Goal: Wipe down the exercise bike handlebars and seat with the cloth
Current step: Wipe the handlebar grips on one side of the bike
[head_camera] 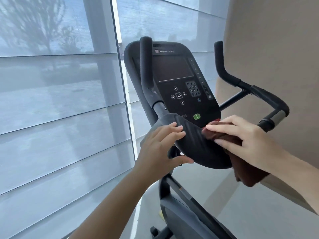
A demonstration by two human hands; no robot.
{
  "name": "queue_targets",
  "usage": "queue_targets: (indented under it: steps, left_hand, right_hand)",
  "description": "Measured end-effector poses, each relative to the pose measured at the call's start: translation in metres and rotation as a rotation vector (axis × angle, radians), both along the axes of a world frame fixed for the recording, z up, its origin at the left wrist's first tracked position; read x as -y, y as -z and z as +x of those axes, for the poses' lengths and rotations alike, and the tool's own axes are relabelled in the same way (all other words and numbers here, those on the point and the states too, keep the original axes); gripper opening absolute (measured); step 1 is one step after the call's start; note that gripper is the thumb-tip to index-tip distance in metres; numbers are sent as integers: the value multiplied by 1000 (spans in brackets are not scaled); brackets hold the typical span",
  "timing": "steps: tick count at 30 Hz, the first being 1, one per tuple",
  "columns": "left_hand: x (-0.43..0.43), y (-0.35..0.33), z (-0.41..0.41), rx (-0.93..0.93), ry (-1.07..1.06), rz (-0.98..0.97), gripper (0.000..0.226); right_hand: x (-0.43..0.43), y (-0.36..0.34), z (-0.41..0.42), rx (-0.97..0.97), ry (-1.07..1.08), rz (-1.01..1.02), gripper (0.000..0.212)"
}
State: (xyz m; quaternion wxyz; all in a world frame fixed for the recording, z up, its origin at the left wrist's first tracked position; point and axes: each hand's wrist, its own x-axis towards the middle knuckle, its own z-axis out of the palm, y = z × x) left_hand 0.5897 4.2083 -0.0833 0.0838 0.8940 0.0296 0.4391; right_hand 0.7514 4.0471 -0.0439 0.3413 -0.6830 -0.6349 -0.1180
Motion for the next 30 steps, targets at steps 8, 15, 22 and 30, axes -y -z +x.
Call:
queue_targets:
  steps: [8,15,22,30]
  left_hand:
    - [-58,13,-41,-75,11,38,41]
    - [-117,19,-50,-51,-8,84,31]
    - [-169,16,-38,21,33,137,29]
    - [-196,-3,14,139,189,223,33]
  right_hand:
    - [-76,-44,-44,-87,144,274,38]
    - [-172,-51,-71,-50,453,-183,48]
    - [-156,-33,-85,131,731,-355,67]
    - [-180,-24,-94,239,919,-142,56]
